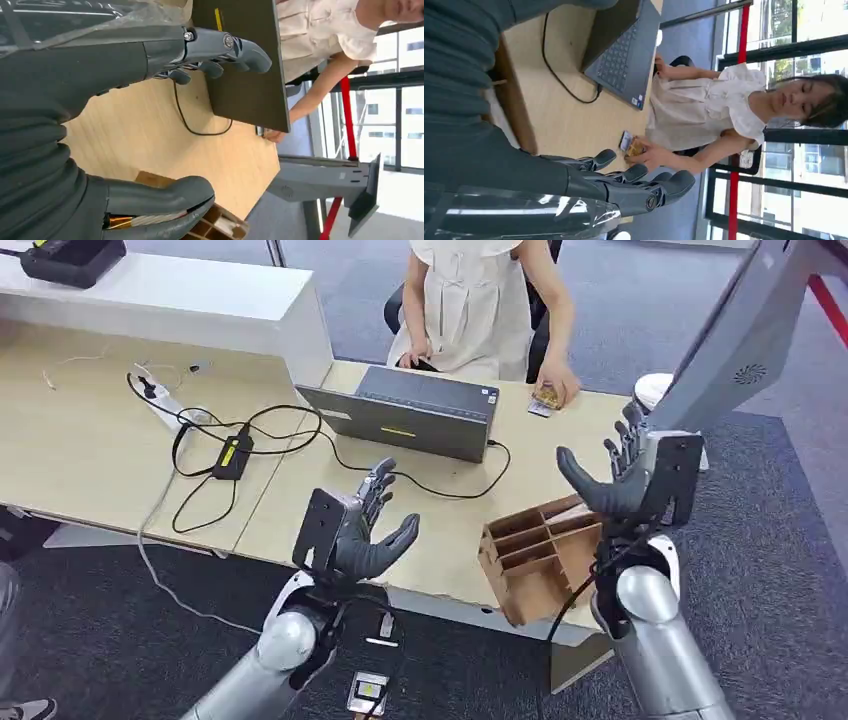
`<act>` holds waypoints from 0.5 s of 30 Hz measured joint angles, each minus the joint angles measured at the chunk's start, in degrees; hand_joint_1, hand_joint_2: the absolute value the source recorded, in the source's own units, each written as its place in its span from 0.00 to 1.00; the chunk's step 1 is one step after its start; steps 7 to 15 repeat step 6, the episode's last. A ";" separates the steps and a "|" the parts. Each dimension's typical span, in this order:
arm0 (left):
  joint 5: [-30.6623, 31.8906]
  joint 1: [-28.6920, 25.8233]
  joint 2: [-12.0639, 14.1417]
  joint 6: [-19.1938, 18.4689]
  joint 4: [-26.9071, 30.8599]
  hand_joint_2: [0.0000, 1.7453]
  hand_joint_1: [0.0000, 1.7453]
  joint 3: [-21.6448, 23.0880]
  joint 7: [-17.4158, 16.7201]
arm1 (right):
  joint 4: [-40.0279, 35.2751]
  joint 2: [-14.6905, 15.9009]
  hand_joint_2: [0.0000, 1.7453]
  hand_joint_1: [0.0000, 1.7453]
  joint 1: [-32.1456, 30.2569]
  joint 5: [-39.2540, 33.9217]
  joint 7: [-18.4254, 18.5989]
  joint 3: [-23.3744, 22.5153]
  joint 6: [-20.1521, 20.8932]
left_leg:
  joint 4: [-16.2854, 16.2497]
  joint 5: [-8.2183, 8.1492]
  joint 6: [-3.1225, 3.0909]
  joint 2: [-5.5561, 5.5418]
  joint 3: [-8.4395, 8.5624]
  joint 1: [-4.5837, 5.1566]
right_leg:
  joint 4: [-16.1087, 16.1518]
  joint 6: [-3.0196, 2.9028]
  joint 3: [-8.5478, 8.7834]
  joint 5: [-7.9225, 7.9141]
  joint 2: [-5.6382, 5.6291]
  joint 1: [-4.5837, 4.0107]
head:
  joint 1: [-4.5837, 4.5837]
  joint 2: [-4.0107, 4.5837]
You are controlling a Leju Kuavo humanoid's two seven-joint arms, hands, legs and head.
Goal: Pass the card to the sensor for recognition and then transmit it.
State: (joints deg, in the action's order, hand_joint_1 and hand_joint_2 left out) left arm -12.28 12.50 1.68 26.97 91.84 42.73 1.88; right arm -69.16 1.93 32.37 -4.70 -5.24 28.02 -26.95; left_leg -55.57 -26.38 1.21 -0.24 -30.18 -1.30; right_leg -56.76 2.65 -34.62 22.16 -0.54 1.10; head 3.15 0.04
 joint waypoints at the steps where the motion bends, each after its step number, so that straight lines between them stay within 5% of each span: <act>1: 0.04 -0.22 0.17 -0.24 0.18 1.00 0.00 -0.24 -0.02 | -1.71 0.42 1.00 0.00 -1.74 1.25 0.37 -0.04 -0.59 | 0.00 0.00 0.00 0.00 -0.01 0.00 | 0.00 0.00 0.00 0.00 0.00 0.00 | 0.02 0.00; 6: 0.09 -0.63 0.57 -2.30 0.72 1.00 0.00 -1.29 -0.44 | -9.82 2.18 1.00 0.00 -7.97 4.89 2.47 -0.48 -1.96 | 0.00 -0.03 0.02 0.03 -0.01 0.00 | 0.01 0.00 -0.01 0.01 -0.01 0.01 | 0.02 0.00; 15: 0.09 -0.63 0.57 -2.30 0.72 1.00 0.00 -1.29 -0.44 | -9.82 2.18 1.00 0.00 -7.97 4.89 2.47 -0.48 -1.96 | 0.00 -0.03 0.02 0.03 -0.01 0.00 | 0.01 0.00 -0.01 0.01 -0.01 0.01 | 0.02 0.00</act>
